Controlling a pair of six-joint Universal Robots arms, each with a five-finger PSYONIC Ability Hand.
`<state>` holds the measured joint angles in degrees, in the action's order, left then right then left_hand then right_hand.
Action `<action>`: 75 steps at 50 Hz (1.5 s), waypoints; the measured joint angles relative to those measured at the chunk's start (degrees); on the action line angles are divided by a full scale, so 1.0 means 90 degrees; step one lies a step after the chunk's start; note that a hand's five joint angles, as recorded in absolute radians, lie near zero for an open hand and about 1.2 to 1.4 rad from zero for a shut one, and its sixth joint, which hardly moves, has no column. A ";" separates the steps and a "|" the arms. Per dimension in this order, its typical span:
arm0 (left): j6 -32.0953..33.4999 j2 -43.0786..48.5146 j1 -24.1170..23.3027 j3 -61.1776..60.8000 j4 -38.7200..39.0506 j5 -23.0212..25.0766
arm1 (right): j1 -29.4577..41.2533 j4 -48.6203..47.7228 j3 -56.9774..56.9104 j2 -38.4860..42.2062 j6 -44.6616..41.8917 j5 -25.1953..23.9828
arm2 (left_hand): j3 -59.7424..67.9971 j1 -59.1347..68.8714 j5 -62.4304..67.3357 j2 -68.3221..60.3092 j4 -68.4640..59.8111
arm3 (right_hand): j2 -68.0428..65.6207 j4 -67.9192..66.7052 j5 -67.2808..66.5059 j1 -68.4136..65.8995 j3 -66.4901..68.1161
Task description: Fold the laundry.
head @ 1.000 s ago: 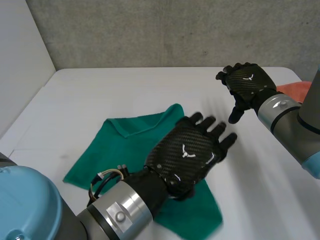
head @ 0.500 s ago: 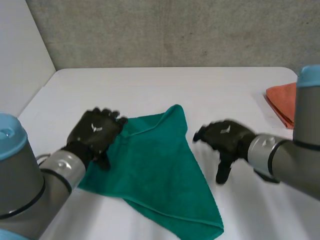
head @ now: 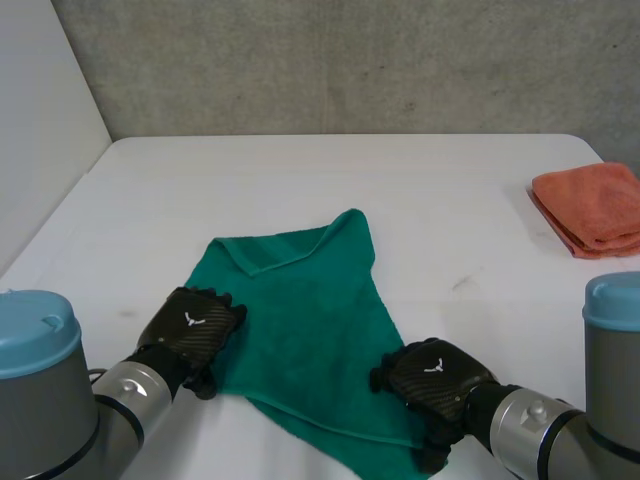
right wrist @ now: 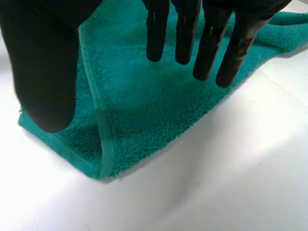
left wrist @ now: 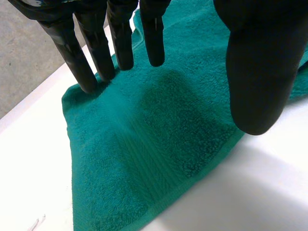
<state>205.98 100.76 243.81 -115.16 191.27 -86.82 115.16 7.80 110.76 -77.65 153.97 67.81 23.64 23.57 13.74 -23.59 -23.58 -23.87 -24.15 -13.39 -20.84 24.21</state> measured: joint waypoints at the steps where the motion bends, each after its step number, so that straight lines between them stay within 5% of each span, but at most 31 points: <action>1: 0.0003 0.0025 0.0000 0.0007 0.0023 -0.0001 | 0.0002 -0.0042 0.0021 0.0004 0.0001 0.0004 | 0.0000 0.0000 0.0000 0.0000 0.0000 | 0.0000 0.0000 0.0000 0.0000 0.0000; 11: 0.0043 0.0369 0.0014 0.0156 0.0236 -0.0007 | 0.0209 -0.0748 0.0224 0.0177 -0.0005 0.0159 | 0.0296 0.0307 0.0345 -0.0304 -0.0329 | -0.1281 -0.1189 -0.1123 -0.1041 0.1189; 13: 0.0044 0.0391 0.0011 0.0163 0.0237 -0.0003 | 0.0233 -0.0853 0.0232 0.0233 -0.0014 0.0232 | 0.0296 0.0307 0.0347 -0.0304 -0.0329 | -0.1898 -0.1853 -0.1779 -0.1621 0.1849; 15: 0.0044 0.0409 -0.0003 0.0162 0.0235 0.0002 | 0.0254 -0.1019 0.0231 0.0316 -0.0027 0.0368 | 0.0280 0.0286 0.0310 -0.0286 -0.0309 | -0.4080 -0.4024 -0.3960 -0.3465 0.4001; 18: 0.0044 0.0405 -0.0021 0.0150 0.0231 0.0002 | 0.0263 -0.1159 0.0214 0.0368 -0.0040 0.0493 | 0.0179 0.0170 0.0148 -0.0162 -0.0172 | -0.4811 -0.4801 -0.4751 -0.3970 0.4755; 23: 0.0043 0.0382 -0.0031 0.0106 0.0224 -0.0004 | 0.0236 -0.1386 0.0064 0.0382 -0.0049 0.0675 | -0.0555 -0.0520 -0.0645 0.0556 0.0586 | -0.4827 -0.4868 -0.4800 -0.3970 0.4810; 47: 0.0067 0.0683 0.0104 0.0374 0.0383 -0.0040 | 0.0190 -0.1694 -0.0500 0.0246 0.0177 0.1412 | -0.0134 -0.0116 -0.0121 0.0135 0.0130 | -0.4827 -0.4868 -0.4800 -0.3971 0.4810; 55: 0.0126 0.1054 0.0160 0.0586 0.0487 -0.0055 | 0.0168 -0.1767 -0.0518 0.0258 0.0177 0.1409 | 0.0841 0.0921 0.0827 -0.0868 -0.0865 | -0.4827 -0.4868 -0.4800 -0.3970 0.4810; 62: 0.0241 0.1406 0.0256 0.0852 0.0504 -0.0059 | 0.0153 -0.1795 -0.0542 0.0254 0.0184 0.1411 | 0.4787 0.4740 0.4680 -0.4822 -0.4849 | -0.4827 -0.4868 -0.4800 -0.3970 0.4810; 72: 0.0234 0.0838 0.0263 0.1006 0.0508 -0.0058 | 0.0142 -0.1671 -0.0676 0.0123 0.0512 0.1425 | 0.4925 0.4739 0.4687 -0.4952 -0.4973 | -0.4388 -0.4380 -0.4425 -0.3629 0.4363; 73: 0.0197 0.0550 0.0257 0.1033 0.0510 -0.0057 | 0.0116 -0.1537 -0.0751 0.0019 0.0699 0.1413 | 0.4925 0.4739 0.4687 -0.4952 -0.4973 | -0.2581 -0.2577 -0.2739 -0.2174 0.2562; 75: 0.0154 0.0290 0.0244 0.1051 0.0508 -0.0056 | 0.0062 -0.1317 -0.0840 -0.0083 0.0868 0.1388 | 0.4925 0.4739 0.4687 -0.4953 -0.4974 | -0.1992 -0.2018 -0.2173 -0.1731 0.1970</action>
<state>207.37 103.37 246.00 -105.70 195.84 -87.33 115.72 -4.05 103.20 -78.40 161.78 80.30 67.97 66.22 55.93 -68.17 -68.35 -41.80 -42.31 -32.95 -36.42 41.94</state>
